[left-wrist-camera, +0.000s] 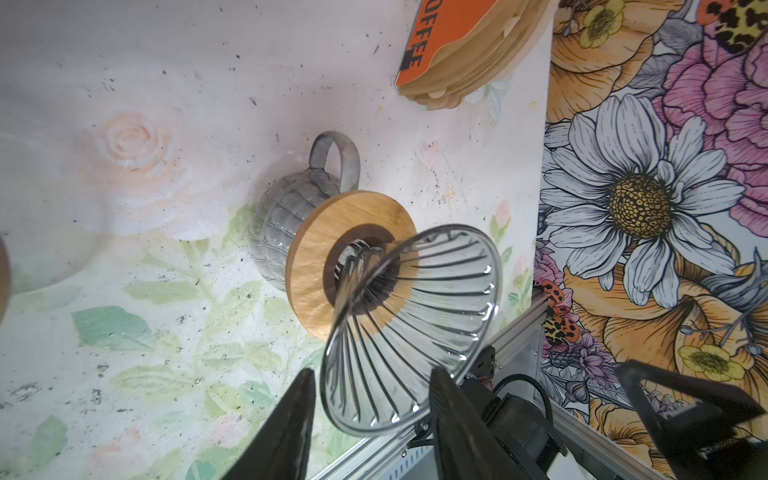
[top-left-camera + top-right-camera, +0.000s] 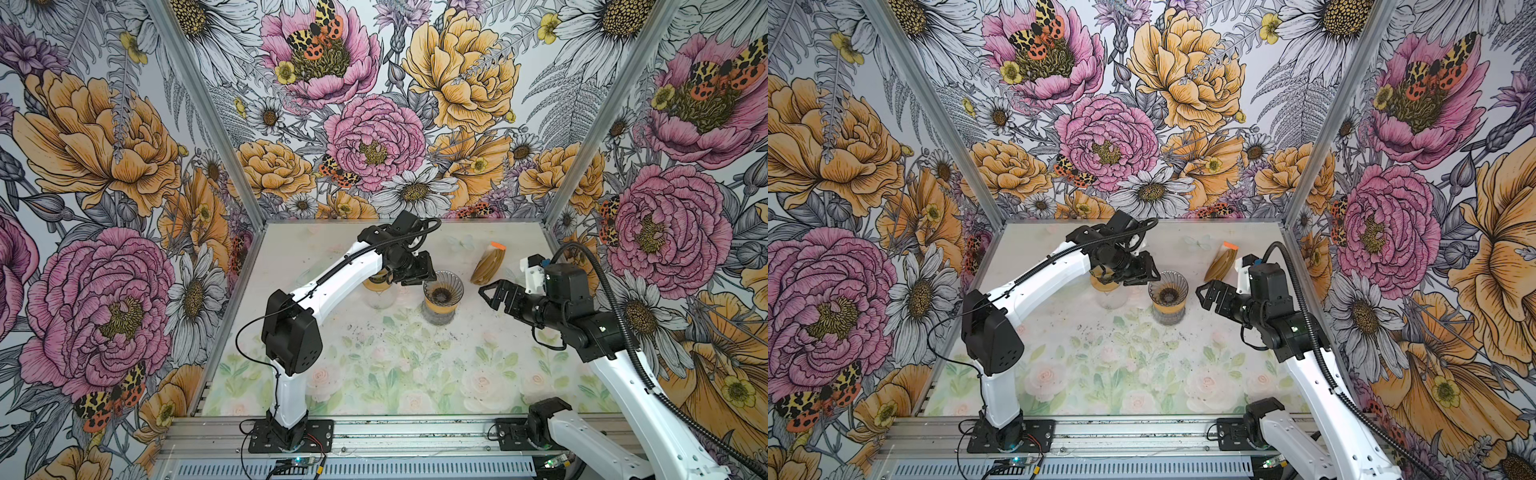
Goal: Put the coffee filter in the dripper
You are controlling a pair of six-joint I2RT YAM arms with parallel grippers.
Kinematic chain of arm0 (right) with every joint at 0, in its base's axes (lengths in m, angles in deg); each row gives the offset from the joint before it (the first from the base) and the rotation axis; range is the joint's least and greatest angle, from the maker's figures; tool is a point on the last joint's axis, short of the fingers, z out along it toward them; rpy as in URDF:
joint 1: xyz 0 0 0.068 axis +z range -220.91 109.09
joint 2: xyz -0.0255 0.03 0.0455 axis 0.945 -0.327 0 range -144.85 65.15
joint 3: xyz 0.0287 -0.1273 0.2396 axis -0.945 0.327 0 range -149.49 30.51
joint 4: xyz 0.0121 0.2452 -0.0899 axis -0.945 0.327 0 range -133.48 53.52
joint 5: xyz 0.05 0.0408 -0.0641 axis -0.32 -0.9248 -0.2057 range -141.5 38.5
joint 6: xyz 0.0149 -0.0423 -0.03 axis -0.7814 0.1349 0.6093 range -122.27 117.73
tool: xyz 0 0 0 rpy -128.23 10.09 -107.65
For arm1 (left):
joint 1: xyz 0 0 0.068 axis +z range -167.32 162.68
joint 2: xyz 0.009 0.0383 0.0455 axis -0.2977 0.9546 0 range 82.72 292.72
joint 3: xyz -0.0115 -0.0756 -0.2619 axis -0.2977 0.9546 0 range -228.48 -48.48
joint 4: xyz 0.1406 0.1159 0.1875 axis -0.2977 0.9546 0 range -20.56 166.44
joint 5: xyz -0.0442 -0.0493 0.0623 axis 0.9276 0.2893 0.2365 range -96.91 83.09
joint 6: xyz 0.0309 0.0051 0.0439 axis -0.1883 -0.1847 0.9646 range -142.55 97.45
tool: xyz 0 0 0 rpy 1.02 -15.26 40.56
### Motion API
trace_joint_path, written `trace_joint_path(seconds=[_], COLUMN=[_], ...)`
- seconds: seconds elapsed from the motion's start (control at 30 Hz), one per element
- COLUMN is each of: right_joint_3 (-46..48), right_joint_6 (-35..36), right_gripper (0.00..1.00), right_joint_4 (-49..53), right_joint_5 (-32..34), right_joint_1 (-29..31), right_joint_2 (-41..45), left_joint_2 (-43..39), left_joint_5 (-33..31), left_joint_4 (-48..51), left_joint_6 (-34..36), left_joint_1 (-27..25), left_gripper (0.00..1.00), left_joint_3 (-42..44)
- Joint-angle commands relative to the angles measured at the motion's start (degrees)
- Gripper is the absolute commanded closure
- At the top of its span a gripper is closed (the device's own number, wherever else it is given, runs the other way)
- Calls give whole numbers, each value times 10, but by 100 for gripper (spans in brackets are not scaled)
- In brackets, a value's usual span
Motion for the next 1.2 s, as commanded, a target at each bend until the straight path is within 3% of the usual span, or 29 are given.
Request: trace_joint_path(seconds=[0.0, 0.13, 0.2, 0.23, 0.43, 0.6, 0.83, 1.17], right_joint_3=[-25, -39, -43, -41, -46, -69, -58, -57], right_joint_6=[12, 32, 43, 41, 57, 71, 92, 89], right_gripper=[1, 1, 1, 1, 9, 33, 45, 63], right_joint_4=[-32, -35, -34, -36, -53, -60, -59, -61], right_joint_5=[30, 70, 90, 94, 97, -17, -144, -141], right_joint_1=[-4, -5, -7, -8, -14, -12, -4, 2], right_joint_2=[-5, -16, -29, -34, -73, -109, -163, -223], left_joint_2=[-73, -115, -146, -162, -264, -287, -274, -197], left_joint_5=[-35, -45, -53, -50, -6, 4, 22, 57], left_joint_4=[-31, -66, -106, -134, -311, -320, -319, -318], left_joint_6=[32, 54, 53, 46, 14, -11, -38, -101], left_joint_1=[-14, -20, -24, -25, -26, -11, -3, 10], left_gripper=[49, 29, 7, 1, 1, 1, 1, 1], left_joint_3=[8, 41, 82, 106, 260, 311, 326, 300])
